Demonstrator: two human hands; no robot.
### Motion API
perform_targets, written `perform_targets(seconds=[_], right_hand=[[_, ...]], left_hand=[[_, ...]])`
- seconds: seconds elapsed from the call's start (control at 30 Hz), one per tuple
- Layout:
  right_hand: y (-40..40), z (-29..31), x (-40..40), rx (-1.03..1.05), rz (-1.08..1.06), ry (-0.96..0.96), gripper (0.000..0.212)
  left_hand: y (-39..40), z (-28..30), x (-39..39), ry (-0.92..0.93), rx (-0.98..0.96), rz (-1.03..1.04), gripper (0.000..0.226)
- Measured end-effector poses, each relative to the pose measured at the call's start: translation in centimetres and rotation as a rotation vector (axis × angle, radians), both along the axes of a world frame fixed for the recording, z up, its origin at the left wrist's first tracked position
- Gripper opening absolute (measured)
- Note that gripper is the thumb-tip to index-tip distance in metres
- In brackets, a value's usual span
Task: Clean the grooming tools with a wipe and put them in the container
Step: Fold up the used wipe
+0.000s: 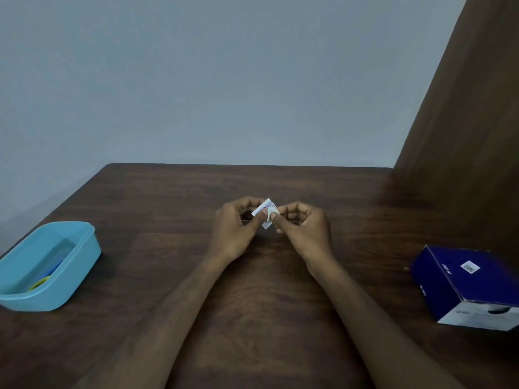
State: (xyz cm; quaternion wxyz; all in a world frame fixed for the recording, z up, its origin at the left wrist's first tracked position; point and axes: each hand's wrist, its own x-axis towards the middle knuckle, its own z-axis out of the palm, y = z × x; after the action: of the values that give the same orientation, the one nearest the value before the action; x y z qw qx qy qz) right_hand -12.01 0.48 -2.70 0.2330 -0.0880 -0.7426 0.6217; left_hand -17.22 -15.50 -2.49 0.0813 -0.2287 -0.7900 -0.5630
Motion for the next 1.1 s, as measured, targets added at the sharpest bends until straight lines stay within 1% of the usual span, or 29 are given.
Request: perform_targets(seconds=[0.13, 0.27, 0.37, 0.5, 0.6, 0.7, 0.8, 0.87, 0.93, 1.0, 1.03, 1.1], right_hand=[[0.2, -0.1, -0.1, 0.040, -0.032, -0.011, 0.013], [0.3, -0.2, -0.2, 0.041, -0.030, -0.060, 0.023], [0.3, -0.3, -0.2, 0.048, -0.042, -0.066, 0.020], [0.1, -0.2, 0.0, 0.024, -0.038, -0.053, 0.025], [0.2, 0.0, 0.0, -0.016, -0.048, -0.065, 0.019], [0.3, 0.0, 0.0, -0.081, -0.111, -0.034, 0.016], [0.6, 0.0, -0.2, -0.096, -0.187, 0.024, 0.018], [1.0, 0.3, 0.0, 0.002, -0.207, 0.069, 0.019], [1.3, 0.4, 0.2, 0.174, -0.173, 0.114, 0.024], [1.4, 0.3, 0.3, 0.318, -0.154, 0.120, 0.024], [1.4, 0.2, 0.3, 0.358, -0.151, 0.105, 0.024], [1.2, 0.1, 0.1, 0.377, -0.145, 0.042, 0.023]], left_hand=[[0.0, 0.1, 0.2, -0.024, 0.025, -0.030, 0.014], [0.0, 0.3, 0.3, -0.046, 0.039, -0.059, 0.013], [0.1, 0.3, 0.4, -0.048, 0.040, -0.054, 0.012], [0.1, 0.5, 0.5, -0.039, 0.012, -0.053, 0.015], [0.0, 0.3, 0.4, -0.028, -0.012, -0.035, 0.016], [0.0, 0.2, 0.1, -0.050, 0.011, -0.005, 0.017], [0.0, 0.1, 0.2, -0.004, -0.004, 0.020, 0.019], [0.0, 0.0, 0.4, 0.050, -0.037, 0.022, 0.023], [0.0, -0.1, 0.6, 0.103, -0.060, 0.001, 0.017], [0.0, -0.1, 0.7, 0.143, -0.068, -0.019, 0.011], [0.0, -0.1, 0.7, 0.157, -0.079, -0.019, 0.011], [0.0, -0.1, 0.7, 0.167, -0.114, -0.022, 0.010]])
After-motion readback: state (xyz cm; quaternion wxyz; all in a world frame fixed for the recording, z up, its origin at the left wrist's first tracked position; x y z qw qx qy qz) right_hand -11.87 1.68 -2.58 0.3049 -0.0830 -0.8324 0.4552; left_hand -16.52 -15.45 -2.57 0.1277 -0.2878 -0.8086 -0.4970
